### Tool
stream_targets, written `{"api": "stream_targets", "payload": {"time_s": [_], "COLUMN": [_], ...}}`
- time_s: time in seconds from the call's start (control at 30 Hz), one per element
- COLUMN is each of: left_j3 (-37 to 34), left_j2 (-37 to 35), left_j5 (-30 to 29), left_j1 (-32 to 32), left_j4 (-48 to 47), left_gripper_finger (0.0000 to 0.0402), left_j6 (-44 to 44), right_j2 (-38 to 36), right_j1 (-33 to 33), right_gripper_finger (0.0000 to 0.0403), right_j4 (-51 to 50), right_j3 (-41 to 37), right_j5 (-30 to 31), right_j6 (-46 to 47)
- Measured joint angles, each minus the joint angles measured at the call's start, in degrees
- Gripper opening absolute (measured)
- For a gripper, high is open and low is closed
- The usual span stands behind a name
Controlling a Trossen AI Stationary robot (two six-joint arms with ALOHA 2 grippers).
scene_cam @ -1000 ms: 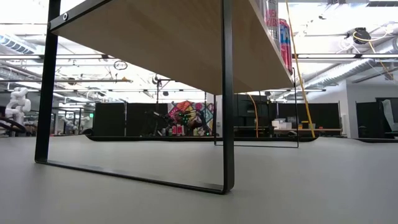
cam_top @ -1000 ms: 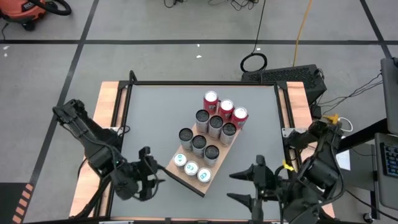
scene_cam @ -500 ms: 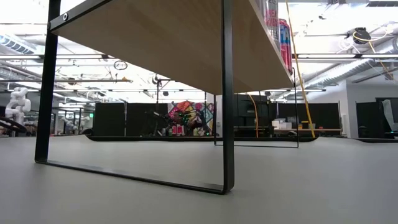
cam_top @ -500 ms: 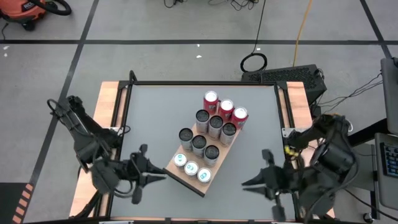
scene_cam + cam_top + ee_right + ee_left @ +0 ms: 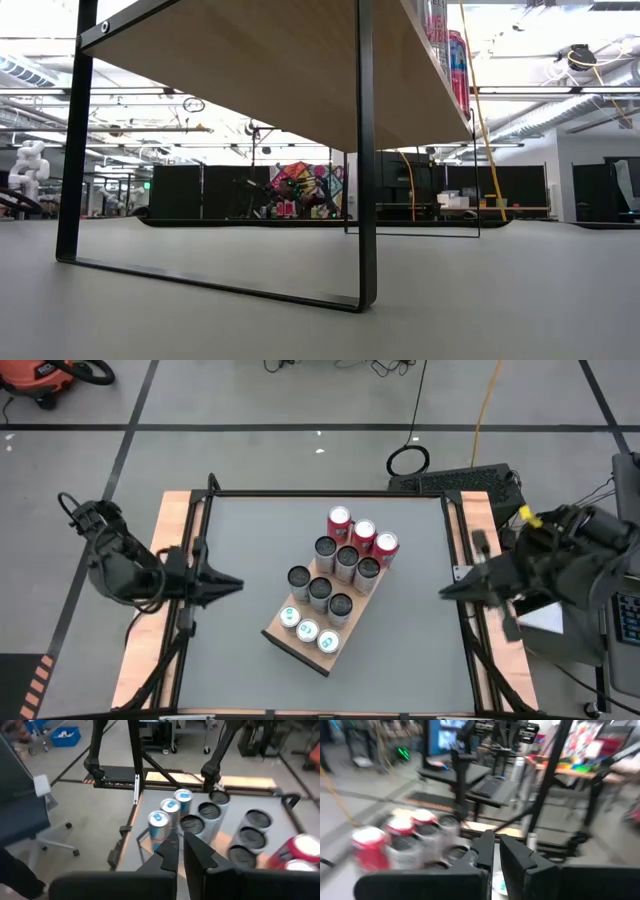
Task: Place canned beverage on shelf
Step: Return to Home Position
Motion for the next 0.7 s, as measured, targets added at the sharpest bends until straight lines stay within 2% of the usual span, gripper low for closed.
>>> {"api": "stream_targets", "payload": {"time_s": [0.1, 0.17, 0.43, 0.57, 0.7], "left_j3": [0.0, 0.0, -3.1, -8.0, -15.8], "left_j2": [-0.5, -0.4, -0.2, -1.1, -3.6], "left_j5": [-1.9, -0.6, 11.3, 19.3, 29.1], "left_j1": [0.9, 2.7, 10.8, 16.2, 21.3], "left_j4": [0.1, 0.0, 0.2, 0.6, 7.0], "left_gripper_finger": [0.0025, 0.0017, 0.0001, 0.0001, 0.0001], "left_j6": [8.6, 10.9, 10.9, 10.7, 12.0], "right_j2": [-2.2, -3.5, -8.1, -8.7, -8.8], "right_j1": [0.0, 0.0, 0.0, 0.0, 0.0], "right_gripper_finger": [0.0, 0.0, 0.0, 0.0, 0.0], "right_j4": [-0.5, -0.5, -0.5, -0.5, 1.0], "right_j3": [0.0, 0.0, 0.0, 0.0, -2.7], "right_j5": [0.0, -0.1, -0.2, -0.2, 0.1], "right_j6": [-6.1, -9.7, -14.8, -15.6, -14.1]}}
